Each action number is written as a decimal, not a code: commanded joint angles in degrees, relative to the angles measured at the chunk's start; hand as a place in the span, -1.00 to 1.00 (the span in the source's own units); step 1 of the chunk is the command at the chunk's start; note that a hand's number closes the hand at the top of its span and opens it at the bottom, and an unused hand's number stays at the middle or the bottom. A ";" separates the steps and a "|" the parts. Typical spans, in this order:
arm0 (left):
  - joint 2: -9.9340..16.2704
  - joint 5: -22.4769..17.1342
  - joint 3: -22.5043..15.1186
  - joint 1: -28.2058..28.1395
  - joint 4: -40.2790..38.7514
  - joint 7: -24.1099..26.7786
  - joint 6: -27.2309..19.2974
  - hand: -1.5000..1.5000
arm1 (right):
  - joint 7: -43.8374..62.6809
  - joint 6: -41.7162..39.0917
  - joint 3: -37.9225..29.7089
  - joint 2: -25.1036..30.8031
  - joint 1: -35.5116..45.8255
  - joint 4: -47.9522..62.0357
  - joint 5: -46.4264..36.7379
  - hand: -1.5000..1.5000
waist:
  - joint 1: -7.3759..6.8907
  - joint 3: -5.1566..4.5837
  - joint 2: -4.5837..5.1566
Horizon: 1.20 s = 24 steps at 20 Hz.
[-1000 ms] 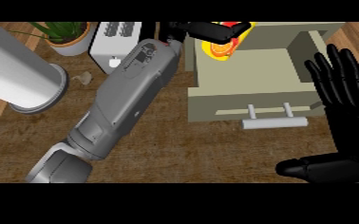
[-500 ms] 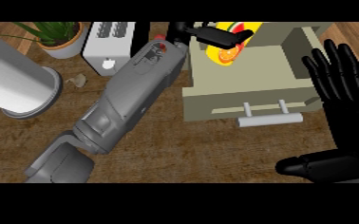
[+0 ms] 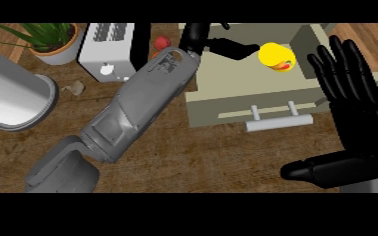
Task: Pick up the cup, place it into the drawer and close the drawer
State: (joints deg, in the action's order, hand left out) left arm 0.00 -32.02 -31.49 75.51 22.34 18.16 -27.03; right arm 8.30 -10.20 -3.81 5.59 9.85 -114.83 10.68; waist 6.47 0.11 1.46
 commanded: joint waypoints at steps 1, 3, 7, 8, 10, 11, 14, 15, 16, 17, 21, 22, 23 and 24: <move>0.00 -1.50 -2.21 1.08 -0.45 -0.76 -2.08 -1.00 | -0.71 -0.82 -1.12 -0.01 0.48 0.94 2.32 -1.00 | -0.07 0.02 0.03; 0.00 -3.27 -0.39 0.74 -0.91 2.60 -0.46 -1.00 | 0.17 -0.62 0.22 -0.17 -0.68 -0.97 1.25 -1.00 | 0.59 -0.03 0.30; 0.00 -6.75 -0.17 -0.44 2.47 5.08 2.28 -1.00 | 1.21 -0.76 -2.47 0.26 1.49 -0.25 5.47 -1.00 | -0.72 -0.05 -0.10; 0.00 -8.95 -0.72 -1.96 5.54 5.10 -0.09 -1.00 | 0.81 -1.50 -2.06 0.41 1.49 1.04 5.45 -1.00 | -0.36 -0.04 -0.13; 0.00 -9.28 1.33 -0.16 3.42 7.97 3.55 -1.00 | -0.31 -3.00 -2.37 0.39 -2.22 -0.48 6.84 -1.00 | -1.49 -0.05 -0.30; 0.00 -11.23 0.36 -0.17 8.79 6.01 0.06 -1.00 | 2.65 -2.97 -2.76 1.08 -2.43 -2.52 8.84 -1.00 | -1.73 -0.06 -0.89; 0.00 -12.38 2.86 -1.50 7.10 10.79 4.18 -1.00 | 3.47 -2.65 -2.94 1.36 -1.26 -1.92 9.28 -1.00 | -3.41 -0.09 -0.83; 0.00 -11.97 3.91 -1.40 8.46 9.55 4.48 -1.00 | 2.92 -4.15 -5.32 2.68 -2.83 -2.98 11.75 -1.00 | -4.55 -0.09 -1.24; -0.01 -14.17 1.20 -3.03 10.69 9.31 1.51 -1.00 | 1.78 -2.92 -2.40 0.76 -2.73 -3.30 8.27 -1.00 | -3.84 -0.08 -1.10; 0.00 -12.92 5.81 -0.13 8.28 7.94 5.99 -1.00 | 1.80 -4.81 -5.46 3.21 -1.69 -0.75 10.90 1.00 | -5.24 -0.09 -1.22; 2.65 -12.07 6.49 -6.06 14.01 8.20 4.70 -1.00 | 3.09 -6.75 -0.79 4.22 -4.75 -6.67 6.47 1.00 | -6.48 -0.15 -1.67; 6.12 -13.25 7.48 -6.22 16.29 5.09 5.28 -1.00 | 1.99 -8.92 -1.77 5.99 -6.64 -6.29 5.85 1.00 | -7.04 -0.15 -1.92; 4.79 -12.76 7.75 -7.98 16.61 8.05 3.85 -1.00 | 3.55 -10.48 -4.45 9.58 -5.05 -6.31 7.41 1.00 | -6.82 -0.15 -1.82; 7.97 -13.94 8.69 -7.87 17.55 5.13 6.51 -1.00 | 0.59 -11.14 -1.05 8.36 -5.85 -5.19 1.81 1.00 | -7.45 -0.15 -1.80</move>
State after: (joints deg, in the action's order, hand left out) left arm 4.17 -44.75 -24.92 70.09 36.44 24.68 -22.33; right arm 10.27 -18.30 -6.70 11.42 4.83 -119.76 17.46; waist 0.24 -0.01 -0.18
